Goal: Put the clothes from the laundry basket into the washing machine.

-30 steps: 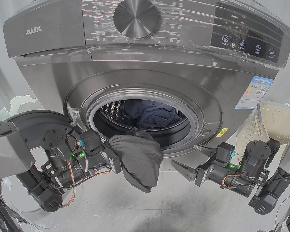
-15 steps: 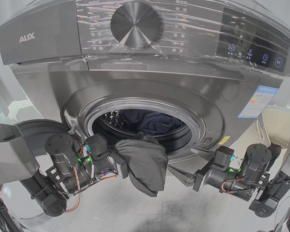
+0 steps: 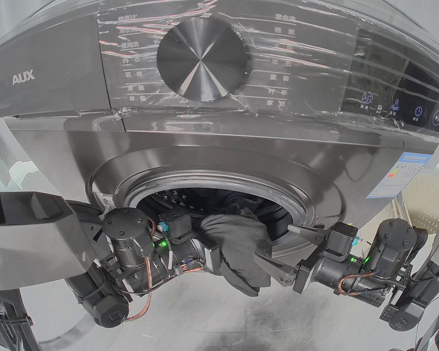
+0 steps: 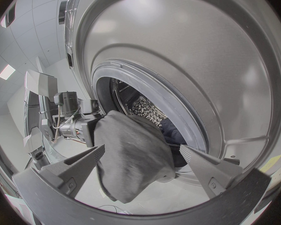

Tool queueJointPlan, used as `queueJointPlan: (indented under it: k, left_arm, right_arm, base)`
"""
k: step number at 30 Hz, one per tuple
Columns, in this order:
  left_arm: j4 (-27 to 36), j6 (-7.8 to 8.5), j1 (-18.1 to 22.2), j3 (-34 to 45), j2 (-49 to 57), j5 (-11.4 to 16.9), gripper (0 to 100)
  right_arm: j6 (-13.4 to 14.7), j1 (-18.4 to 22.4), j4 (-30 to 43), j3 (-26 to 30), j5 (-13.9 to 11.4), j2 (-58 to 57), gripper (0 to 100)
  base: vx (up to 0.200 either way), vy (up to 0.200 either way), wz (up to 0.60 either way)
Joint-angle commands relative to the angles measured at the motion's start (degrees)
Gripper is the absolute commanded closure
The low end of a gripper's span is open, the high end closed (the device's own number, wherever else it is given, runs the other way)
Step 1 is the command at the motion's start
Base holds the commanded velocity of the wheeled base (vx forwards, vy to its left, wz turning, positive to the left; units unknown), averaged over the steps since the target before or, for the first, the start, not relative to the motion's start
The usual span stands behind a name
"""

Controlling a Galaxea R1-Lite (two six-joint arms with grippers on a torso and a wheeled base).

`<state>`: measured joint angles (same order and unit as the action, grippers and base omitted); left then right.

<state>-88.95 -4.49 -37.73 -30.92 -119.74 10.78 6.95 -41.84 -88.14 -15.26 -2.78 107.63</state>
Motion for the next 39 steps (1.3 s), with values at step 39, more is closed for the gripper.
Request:
queueJointPlan:
  k: [39]
  left_arm:
    - [7.39, -2.28, 4.07, -50.21, -28.27, -14.03, 100]
  right_arm:
    - [-0.27, -6.5, -0.1, 4.63, 0.32, -1.9, 0]
  base:
    - [0.0, 0.0, 0.0]
